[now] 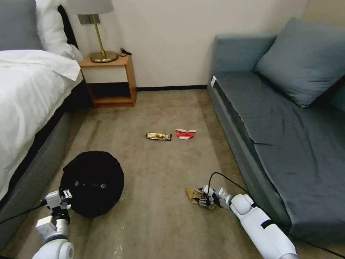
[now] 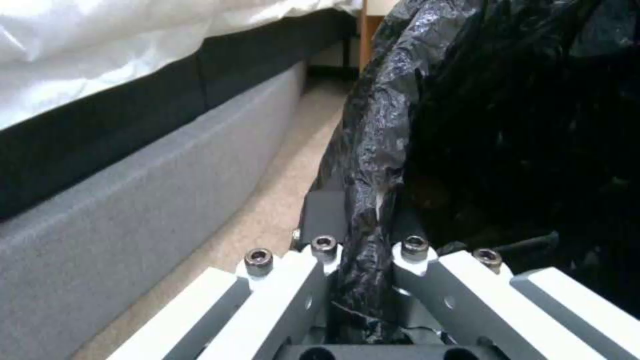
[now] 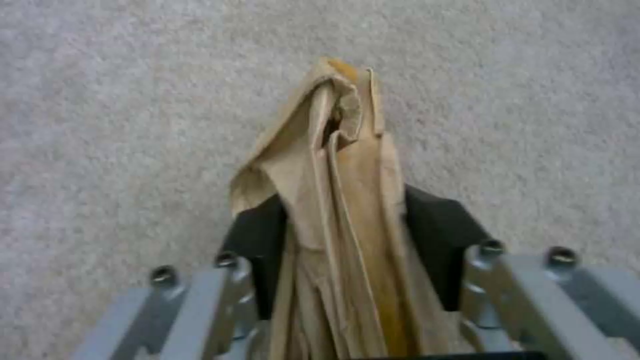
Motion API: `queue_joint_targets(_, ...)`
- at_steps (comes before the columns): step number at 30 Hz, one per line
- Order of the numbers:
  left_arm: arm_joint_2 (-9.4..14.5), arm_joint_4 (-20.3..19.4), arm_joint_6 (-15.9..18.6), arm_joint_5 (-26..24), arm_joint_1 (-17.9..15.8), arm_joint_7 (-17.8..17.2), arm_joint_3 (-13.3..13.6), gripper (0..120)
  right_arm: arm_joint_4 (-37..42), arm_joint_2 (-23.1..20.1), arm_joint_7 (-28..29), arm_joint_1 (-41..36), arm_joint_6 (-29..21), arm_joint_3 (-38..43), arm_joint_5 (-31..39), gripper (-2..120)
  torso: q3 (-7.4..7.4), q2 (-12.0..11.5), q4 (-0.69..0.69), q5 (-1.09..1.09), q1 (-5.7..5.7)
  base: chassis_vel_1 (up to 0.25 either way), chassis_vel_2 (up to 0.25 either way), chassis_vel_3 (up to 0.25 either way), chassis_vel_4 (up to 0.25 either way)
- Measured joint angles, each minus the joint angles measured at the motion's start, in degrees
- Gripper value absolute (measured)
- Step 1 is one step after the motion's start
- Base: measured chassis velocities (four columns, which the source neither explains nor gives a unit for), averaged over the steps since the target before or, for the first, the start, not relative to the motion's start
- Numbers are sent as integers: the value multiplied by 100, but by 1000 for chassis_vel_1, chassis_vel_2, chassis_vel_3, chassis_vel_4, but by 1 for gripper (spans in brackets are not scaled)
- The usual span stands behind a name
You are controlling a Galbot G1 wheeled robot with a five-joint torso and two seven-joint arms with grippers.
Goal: Pick up the trash bin, then pick up the garbage on the floor and place it into the trash bin.
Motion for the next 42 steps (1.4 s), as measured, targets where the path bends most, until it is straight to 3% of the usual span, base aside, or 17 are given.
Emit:
queue_joint_targets(13,1,46,-58,15,-4,-1,-18,3,31,53,-298,17,241,73,27,0,0,0,0,0,0,0,0,0,0)
queue_joint_targets(21,-16,59,-79,66,2,3,-19,3,257,192,-592,80,491,99,297,0,0,-1,0,-1,0,0,0,0,0)
queue_joint_targets(37,-42,76,-174,343,-6,87,49,3,1596,1105,557,190,634,-1277,1602,0,0,-1,0,-2,0,0,0,0,0)
queue_joint_targets(42,-62,7,-157,381,-43,117,62,3,2090,1396,787,292,669,-2081,2212,0,0,-1,0,-1,0,0,0,0,0)
